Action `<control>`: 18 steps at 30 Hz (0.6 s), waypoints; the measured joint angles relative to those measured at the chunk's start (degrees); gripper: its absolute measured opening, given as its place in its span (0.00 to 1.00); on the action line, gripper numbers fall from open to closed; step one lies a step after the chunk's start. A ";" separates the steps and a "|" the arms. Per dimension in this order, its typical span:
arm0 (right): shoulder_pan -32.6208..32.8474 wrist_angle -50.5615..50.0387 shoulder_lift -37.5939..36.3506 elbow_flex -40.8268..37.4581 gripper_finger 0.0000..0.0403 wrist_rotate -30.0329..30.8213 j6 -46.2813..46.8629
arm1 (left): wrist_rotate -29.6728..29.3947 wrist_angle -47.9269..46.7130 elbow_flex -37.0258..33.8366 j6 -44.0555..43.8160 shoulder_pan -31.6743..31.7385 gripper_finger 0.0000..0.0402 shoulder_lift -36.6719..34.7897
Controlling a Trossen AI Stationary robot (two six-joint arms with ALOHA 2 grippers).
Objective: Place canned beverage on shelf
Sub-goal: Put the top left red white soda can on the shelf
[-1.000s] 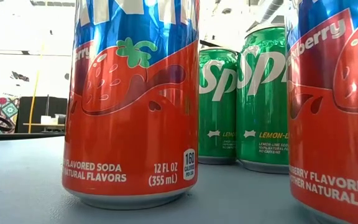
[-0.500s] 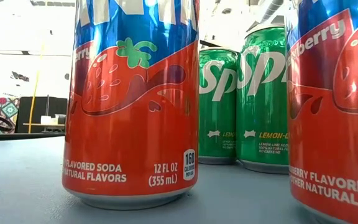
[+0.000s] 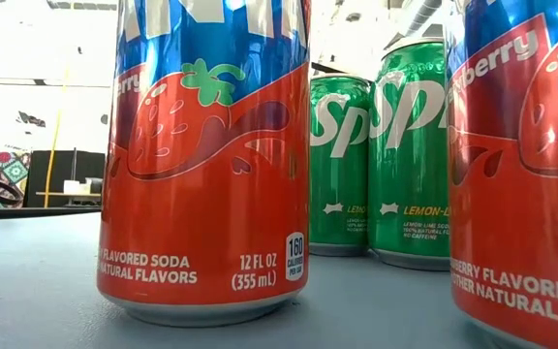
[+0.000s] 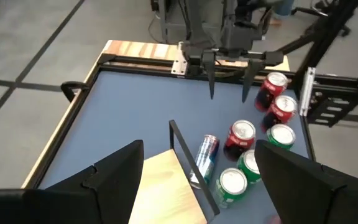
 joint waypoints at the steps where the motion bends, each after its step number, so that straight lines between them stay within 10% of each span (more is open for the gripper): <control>1: 0.32 -0.84 1.72 0.81 0.72 -0.04 1.02 | 0.42 -0.36 0.00 0.51 0.00 0.73 -0.45; 18: -2.15 -9.43 27.65 11.63 0.95 -12.98 17.77 | 1.85 -11.54 0.04 -0.32 0.00 0.73 -7.93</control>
